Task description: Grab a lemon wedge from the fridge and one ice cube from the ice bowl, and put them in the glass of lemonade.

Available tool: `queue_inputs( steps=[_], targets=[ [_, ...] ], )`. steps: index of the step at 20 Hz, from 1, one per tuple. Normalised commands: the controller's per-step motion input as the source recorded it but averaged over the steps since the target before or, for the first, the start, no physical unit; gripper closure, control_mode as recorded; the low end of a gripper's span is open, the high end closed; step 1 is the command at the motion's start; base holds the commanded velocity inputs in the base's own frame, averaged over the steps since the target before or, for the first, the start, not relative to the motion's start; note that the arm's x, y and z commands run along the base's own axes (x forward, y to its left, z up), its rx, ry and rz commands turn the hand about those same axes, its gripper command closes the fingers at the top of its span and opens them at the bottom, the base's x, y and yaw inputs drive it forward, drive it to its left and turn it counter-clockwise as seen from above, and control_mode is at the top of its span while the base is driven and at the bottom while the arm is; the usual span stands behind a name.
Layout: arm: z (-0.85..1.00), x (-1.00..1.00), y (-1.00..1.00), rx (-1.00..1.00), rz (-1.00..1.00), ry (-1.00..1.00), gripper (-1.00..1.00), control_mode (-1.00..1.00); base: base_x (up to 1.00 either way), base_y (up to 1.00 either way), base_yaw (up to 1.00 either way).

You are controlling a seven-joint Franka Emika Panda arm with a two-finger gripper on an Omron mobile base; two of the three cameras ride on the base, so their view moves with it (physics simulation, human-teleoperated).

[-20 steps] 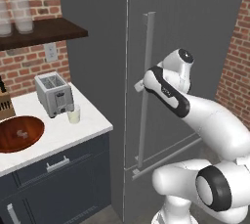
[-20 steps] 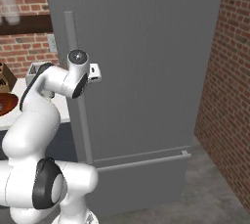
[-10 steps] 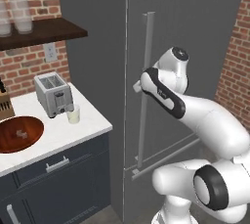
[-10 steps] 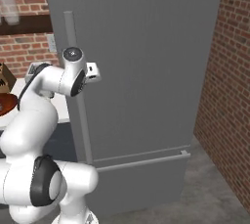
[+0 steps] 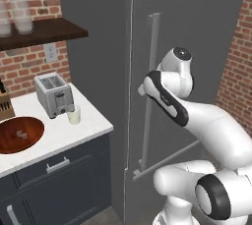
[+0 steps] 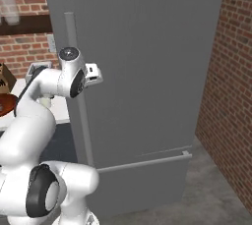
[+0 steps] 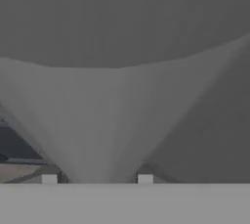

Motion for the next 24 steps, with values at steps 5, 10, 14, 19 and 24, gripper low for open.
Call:
queue_inputs(
  steps=[5, 10, 14, 19, 24],
  targets=[
    [0.00, -0.69, -0.90, 0.12, -0.01, -0.26, 1.00, -1.00, 0.00, 0.00, 0.00],
    [0.04, -0.73, -1.00, 0.13, -0.08, -0.12, 1.00, -1.00, 0.00, 0.00, 0.00],
    [0.14, -0.65, -1.00, 0.12, -0.17, -0.02, 1.00, -1.00, 0.00, 0.00, 0.00],
    [0.26, -0.39, -0.92, 0.04, -0.19, 0.00, 1.00, -1.00, 0.00, 0.00, 0.00],
    [0.37, -0.13, -0.74, 0.00, -0.17, 0.05, -1.00, -1.00, 0.00, 0.00, 0.00]
  ],
)
